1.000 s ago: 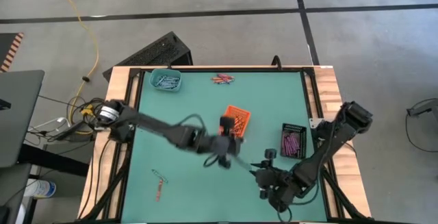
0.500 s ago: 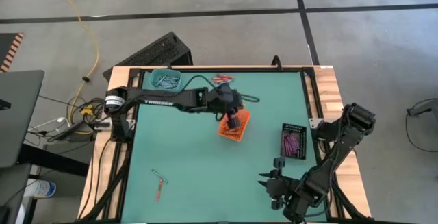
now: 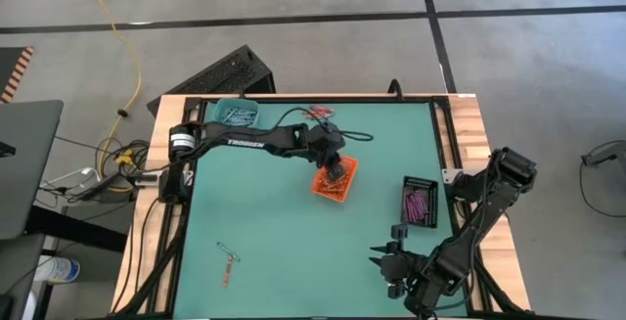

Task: Sort crayons
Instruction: Put the orange crayon into the orange bin

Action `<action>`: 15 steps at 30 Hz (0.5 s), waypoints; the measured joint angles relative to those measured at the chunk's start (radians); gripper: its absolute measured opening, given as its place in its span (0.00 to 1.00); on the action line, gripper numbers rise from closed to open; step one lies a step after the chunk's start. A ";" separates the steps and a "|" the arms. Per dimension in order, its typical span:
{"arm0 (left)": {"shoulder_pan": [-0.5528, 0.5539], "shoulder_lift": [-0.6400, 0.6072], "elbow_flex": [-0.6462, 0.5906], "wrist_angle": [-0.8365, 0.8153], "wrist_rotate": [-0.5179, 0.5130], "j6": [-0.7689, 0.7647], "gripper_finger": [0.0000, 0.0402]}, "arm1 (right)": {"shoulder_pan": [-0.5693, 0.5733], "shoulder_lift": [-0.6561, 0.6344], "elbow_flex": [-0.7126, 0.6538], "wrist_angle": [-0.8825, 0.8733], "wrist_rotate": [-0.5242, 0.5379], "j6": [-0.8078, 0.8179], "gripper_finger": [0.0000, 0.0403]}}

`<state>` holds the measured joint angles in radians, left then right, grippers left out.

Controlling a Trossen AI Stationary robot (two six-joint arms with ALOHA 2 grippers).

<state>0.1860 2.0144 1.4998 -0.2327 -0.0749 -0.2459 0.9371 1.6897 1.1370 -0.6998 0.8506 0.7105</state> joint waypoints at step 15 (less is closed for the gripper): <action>-0.141 -0.142 0.001 -0.438 0.315 0.161 0.34 | -0.001 0.000 0.000 0.003 -0.004 -0.003 0.29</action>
<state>0.0446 1.8720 1.5005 -0.6704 0.2396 -0.0851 0.9360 1.6897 1.1370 -0.6971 0.8468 0.7074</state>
